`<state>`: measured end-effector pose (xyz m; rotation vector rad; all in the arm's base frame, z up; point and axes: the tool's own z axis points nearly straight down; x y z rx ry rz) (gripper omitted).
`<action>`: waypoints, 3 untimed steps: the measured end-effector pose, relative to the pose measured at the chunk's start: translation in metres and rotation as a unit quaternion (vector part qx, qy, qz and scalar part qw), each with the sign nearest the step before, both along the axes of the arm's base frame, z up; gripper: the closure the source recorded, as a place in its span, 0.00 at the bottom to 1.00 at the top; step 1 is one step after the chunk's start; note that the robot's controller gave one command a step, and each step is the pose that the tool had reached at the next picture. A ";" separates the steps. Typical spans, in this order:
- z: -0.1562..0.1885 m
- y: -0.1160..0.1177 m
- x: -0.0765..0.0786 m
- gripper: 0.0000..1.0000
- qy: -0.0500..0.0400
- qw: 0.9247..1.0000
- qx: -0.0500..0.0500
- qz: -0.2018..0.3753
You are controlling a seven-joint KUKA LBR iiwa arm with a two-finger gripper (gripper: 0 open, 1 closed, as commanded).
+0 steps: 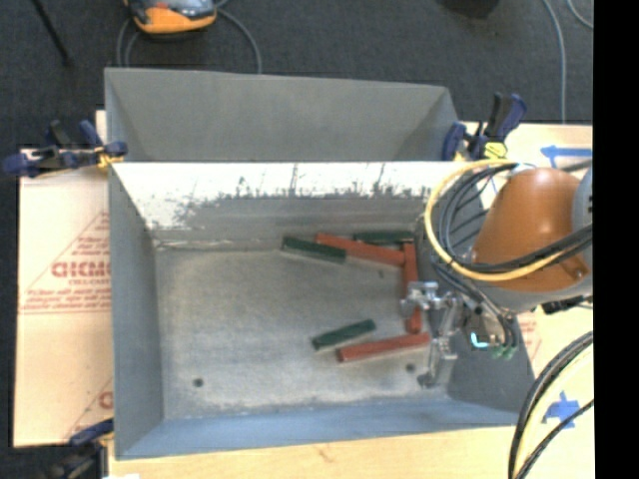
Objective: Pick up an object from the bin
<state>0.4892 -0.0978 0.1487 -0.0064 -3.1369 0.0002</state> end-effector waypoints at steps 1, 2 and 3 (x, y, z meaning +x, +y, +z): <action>0.004 0.000 0.002 0.00 -0.004 1.000 -0.001 0.002; -0.046 0.018 0.023 0.00 -0.006 0.998 0.000 -0.057; -0.077 0.021 0.033 0.00 -0.003 1.000 -0.001 -0.024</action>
Offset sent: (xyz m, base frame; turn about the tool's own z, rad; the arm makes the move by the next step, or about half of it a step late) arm 0.0326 0.0294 -0.0787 0.1794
